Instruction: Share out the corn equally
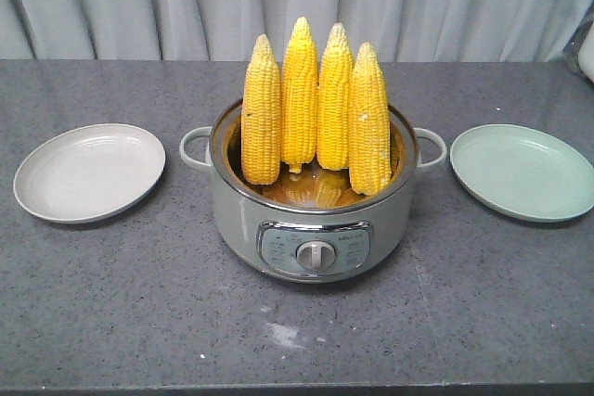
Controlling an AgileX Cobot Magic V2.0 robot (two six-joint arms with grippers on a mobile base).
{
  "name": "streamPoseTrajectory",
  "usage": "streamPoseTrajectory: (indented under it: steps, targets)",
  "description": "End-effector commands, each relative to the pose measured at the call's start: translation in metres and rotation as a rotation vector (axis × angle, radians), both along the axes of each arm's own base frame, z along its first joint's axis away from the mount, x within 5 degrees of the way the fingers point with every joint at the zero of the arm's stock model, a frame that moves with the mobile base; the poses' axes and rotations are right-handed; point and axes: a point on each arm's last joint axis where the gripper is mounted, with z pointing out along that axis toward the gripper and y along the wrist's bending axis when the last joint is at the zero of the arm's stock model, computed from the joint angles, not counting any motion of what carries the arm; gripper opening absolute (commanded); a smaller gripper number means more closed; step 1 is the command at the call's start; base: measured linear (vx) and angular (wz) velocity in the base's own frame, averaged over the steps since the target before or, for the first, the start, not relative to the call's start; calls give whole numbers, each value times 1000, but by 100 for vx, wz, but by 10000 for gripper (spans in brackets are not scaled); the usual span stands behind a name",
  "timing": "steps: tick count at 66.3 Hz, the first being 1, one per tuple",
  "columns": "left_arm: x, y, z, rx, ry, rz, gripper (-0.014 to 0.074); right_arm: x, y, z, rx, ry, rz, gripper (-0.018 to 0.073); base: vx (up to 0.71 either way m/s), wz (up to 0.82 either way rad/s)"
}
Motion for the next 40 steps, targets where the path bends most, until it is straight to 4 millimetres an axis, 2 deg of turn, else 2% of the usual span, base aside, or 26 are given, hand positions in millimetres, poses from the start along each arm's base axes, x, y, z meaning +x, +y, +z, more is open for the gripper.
streamPoseTrajectory:
  steps: [1,8,19,40]
  targets:
    - [17,0,22,-3,35,-6,-6,18,0,23,-23,1,-8,36,0,0]
    - [40,2,24,-9,148,-1,-6,39,1,25,-60,92,-15,36,0,0]
    - [66,3,11,-18,288,2,-6,66,3,7,-55,226,-8,36,0,0]
    - [98,4,-12,-31,442,2,-2,98,5,-19,-67,394,-4,36,0,0]
